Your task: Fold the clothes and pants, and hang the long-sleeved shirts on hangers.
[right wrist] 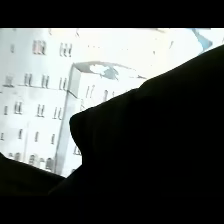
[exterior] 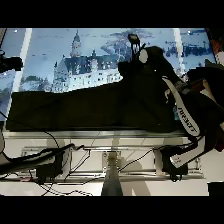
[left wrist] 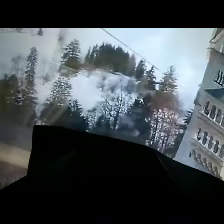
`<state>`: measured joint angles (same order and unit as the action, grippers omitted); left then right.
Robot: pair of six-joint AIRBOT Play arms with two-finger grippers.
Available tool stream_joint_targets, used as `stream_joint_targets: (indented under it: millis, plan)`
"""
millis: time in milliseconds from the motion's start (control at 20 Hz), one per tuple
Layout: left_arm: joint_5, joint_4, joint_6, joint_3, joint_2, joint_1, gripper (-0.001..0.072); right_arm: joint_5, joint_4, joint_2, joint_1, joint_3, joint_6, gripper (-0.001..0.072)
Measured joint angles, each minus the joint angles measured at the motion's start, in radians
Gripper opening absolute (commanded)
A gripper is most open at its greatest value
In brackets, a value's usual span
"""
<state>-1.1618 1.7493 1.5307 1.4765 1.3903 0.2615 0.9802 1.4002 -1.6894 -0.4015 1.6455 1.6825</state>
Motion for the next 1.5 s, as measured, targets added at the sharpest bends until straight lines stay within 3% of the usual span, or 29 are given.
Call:
stream_joint_targets:
  millis: [200, 550, 750, 950, 1100, 1250, 1500]
  plan:
    - [-0.004, -0.127, 0.0, 0.0, 0.0, -0.001, 0.051, 0.105, 0.033, 0.139, -0.007, 0.051, -0.108, 0.0029]
    - [-0.008, -0.54, 0.0, -0.001, 0.064, -0.101, 0.0505, 0.476, 0.259, 0.327, 0.013, -0.07, -0.177, 0.0028]
    - [0.058, -0.717, -0.023, -0.001, 0.185, -0.289, 0.0504, 0.451, 0.286, 0.44, 0.034, -0.323, -0.098, 0.0029]
    - [0.219, -0.919, -0.161, 0.0, 0.32, -0.509, 0.0462, 0.408, 0.266, 0.49, 0.038, -0.509, -0.043, 0.0029]
    - [0.306, -0.937, -0.219, 0.0, 0.394, -0.615, 0.0467, 0.389, 0.244, 0.503, 0.039, -0.559, -0.027, 0.0029]
    - [0.343, -0.912, -0.238, 0.001, 0.422, -0.628, 0.0467, 0.363, 0.231, 0.507, 0.039, -0.578, -0.021, 0.0029]
    - [0.312, -0.879, -0.249, 0.002, 0.426, -0.513, 0.0469, 0.286, 0.225, 0.51, 0.039, -0.586, -0.017, 0.0029]
